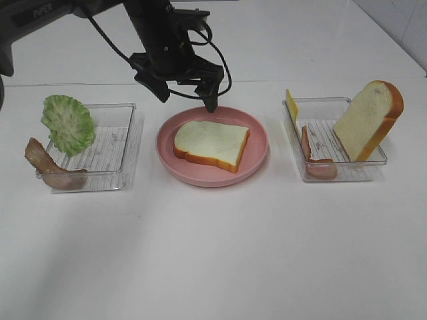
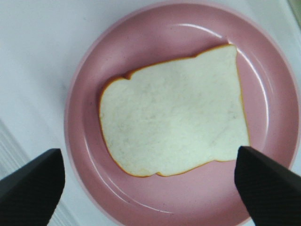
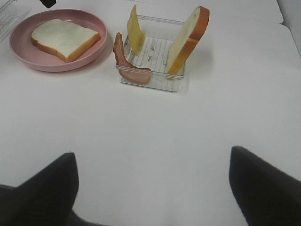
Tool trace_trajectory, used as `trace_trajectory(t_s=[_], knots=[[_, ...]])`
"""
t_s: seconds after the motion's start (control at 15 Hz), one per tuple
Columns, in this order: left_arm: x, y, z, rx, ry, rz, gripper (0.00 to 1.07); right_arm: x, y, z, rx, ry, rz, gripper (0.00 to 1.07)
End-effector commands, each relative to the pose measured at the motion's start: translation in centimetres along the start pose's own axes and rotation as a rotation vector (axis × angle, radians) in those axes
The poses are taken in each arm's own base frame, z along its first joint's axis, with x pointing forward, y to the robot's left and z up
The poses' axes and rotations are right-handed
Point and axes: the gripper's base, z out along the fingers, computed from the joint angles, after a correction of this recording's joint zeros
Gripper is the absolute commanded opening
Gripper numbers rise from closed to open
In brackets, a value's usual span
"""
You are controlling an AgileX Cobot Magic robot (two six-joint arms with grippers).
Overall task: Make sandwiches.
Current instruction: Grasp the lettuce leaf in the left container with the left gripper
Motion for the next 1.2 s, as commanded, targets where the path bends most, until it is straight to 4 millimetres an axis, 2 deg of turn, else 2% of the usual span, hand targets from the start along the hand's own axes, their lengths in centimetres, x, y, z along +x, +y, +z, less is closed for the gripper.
trace_trajectory(t_s=[0.07, 0.13, 0.33, 0.53, 0.73, 0.8, 0.87, 0.93, 1.2], knots=[[-0.4, 0.7, -5.0, -0.041, -0.049, -0.03, 0.85, 0.1, 0.1, -0.2, 0.007, -0.028, -0.005, 0.77], [-0.4, 0.8, -5.6, -0.05, -0.06, -0.028, 0.83, 0.1, 0.0, -0.2, 0.009, -0.027, -0.006, 0.77], [-0.5, 3.2, -9.4, -0.081, -0.129, -0.093, 0.81, 0.1, 0.1, -0.2, 0.005, -0.028, -0.004, 0.77], [0.8, 7.3, -12.4, -0.121, -0.142, -0.185, 0.8, 0.1, 0.1, -0.2, 0.005, -0.028, -0.004, 0.77], [3.1, 11.1, -13.3, -0.164, -0.091, -0.267, 0.8, 0.1, 0.1, -0.2, 0.005, -0.028, -0.004, 0.77], [3.5, 11.7, -13.5, -0.172, -0.085, -0.28, 0.8, 0.1, 0.1, -0.2, 0.005, -0.028, -0.004, 0.77], [4.3, 13.2, -13.6, -0.193, -0.07, -0.311, 0.8, 0.1, 0.1, -0.2, 0.005, -0.028, -0.004, 0.77], [5.6, 16.2, -13.7, -0.214, -0.049, -0.376, 0.8, 0.1, 0.1, -0.2, 0.005, -0.028, -0.004, 0.77], [8.1, 19.8, -12.7, -0.232, 0.016, -0.464, 0.8, 0.1, 0.1, -0.2, 0.005, -0.028, -0.004, 0.77]])
